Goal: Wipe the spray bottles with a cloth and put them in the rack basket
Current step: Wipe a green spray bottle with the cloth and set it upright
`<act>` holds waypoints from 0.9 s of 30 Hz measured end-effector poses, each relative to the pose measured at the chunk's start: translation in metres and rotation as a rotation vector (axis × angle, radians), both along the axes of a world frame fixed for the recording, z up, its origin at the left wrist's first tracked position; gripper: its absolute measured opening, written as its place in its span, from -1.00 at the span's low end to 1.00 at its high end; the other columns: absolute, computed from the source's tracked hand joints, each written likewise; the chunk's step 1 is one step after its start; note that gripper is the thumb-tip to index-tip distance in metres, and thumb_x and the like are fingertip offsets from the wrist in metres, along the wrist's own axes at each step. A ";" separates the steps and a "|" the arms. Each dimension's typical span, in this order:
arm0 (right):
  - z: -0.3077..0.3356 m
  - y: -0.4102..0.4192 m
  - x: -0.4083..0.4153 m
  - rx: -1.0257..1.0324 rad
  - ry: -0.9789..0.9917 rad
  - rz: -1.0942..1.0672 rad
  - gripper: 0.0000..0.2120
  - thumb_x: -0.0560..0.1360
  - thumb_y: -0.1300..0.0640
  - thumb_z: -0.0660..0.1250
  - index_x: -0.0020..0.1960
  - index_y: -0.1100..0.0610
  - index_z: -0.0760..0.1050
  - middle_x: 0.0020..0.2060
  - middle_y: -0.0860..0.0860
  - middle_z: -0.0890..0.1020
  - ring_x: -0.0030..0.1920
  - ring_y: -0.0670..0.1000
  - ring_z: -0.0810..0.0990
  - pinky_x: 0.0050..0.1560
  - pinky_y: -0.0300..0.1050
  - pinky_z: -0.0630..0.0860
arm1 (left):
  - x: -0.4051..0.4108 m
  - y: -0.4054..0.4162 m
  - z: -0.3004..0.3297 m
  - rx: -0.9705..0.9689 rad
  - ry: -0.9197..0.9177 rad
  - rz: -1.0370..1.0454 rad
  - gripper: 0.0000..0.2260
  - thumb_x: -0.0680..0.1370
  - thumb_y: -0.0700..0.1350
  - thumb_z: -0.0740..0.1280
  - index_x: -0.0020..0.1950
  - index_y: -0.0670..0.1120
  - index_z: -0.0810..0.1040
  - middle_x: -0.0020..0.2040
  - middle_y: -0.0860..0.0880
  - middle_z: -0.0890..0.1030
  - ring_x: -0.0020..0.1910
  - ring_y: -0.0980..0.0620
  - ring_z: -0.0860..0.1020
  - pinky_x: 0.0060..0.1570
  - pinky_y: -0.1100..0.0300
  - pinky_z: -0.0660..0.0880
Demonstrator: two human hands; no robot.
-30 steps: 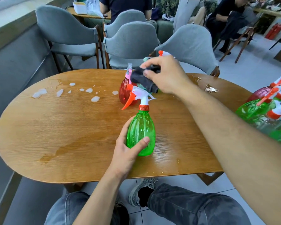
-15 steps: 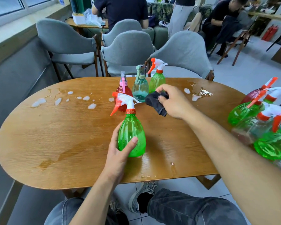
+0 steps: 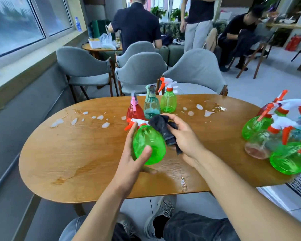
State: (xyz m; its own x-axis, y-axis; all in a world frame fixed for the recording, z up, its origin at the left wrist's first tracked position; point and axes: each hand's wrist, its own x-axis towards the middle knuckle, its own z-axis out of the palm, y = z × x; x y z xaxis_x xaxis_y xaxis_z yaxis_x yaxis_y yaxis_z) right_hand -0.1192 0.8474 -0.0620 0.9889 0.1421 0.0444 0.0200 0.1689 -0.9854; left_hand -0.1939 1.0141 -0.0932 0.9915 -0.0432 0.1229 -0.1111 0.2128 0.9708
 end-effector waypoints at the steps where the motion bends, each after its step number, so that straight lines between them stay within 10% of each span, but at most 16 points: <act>1: 0.003 0.000 -0.002 -0.008 0.011 -0.021 -0.60 0.72 0.28 0.20 0.20 -0.16 0.66 0.06 0.12 0.72 -0.01 0.16 0.50 -0.21 -0.08 0.30 | -0.002 -0.001 0.003 0.015 0.000 -0.009 -0.12 0.36 0.15 0.56 0.62 0.36 0.25 0.37 0.33 0.55 0.26 0.01 0.67 -0.25 -0.04 0.69; 7: 0.016 -0.002 -0.019 0.016 0.111 -0.056 -0.60 0.72 0.32 0.16 0.33 -0.05 0.62 -0.09 0.03 0.68 -0.37 -0.10 0.48 -0.48 -0.26 0.29 | 0.001 -0.010 0.005 0.179 -0.037 0.036 -0.06 0.33 -0.31 0.70 0.50 0.25 0.30 0.30 -0.06 0.60 -0.12 -0.18 0.75 -0.30 -0.01 0.68; 14: 0.026 -0.012 -0.044 0.130 0.023 -0.063 -0.77 0.70 0.20 0.29 0.31 0.07 0.61 -0.08 0.03 0.68 -0.29 -0.10 0.59 -0.42 -0.28 0.45 | 0.009 -0.010 0.003 0.496 -0.201 0.316 -0.30 0.28 0.14 0.70 0.34 0.22 0.47 0.11 0.14 0.70 0.03 0.02 0.72 0.01 -0.16 0.69; 19: 0.038 -0.022 -0.044 -0.425 -0.540 -0.233 -0.73 0.61 0.26 0.40 0.20 -0.07 0.65 0.11 -0.14 0.70 0.18 -0.17 0.63 0.22 -0.26 0.50 | 0.003 -0.015 0.006 0.642 -0.242 0.331 -0.29 0.25 0.23 0.63 0.35 0.23 0.48 0.08 0.18 0.71 0.05 0.11 0.69 0.04 -0.03 0.65; 27: 0.045 -0.006 -0.067 -0.805 -0.839 -0.072 -0.74 0.59 0.20 0.41 0.22 -0.05 0.67 0.10 -0.11 0.62 0.09 -0.09 0.62 0.13 -0.13 0.58 | -0.004 -0.018 0.019 0.730 -0.277 0.368 -0.34 0.21 0.27 0.52 0.28 0.30 0.41 -0.02 0.18 0.68 -0.03 0.01 0.68 -0.07 -0.03 0.63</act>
State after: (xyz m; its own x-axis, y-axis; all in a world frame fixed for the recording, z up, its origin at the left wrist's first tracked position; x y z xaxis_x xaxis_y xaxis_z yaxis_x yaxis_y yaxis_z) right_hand -0.1858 0.8410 -0.0172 0.6990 0.3717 0.6109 0.7004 -0.5281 -0.4802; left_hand -0.1979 0.9962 -0.0741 0.8963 0.1122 0.4291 -0.3038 -0.5495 0.7783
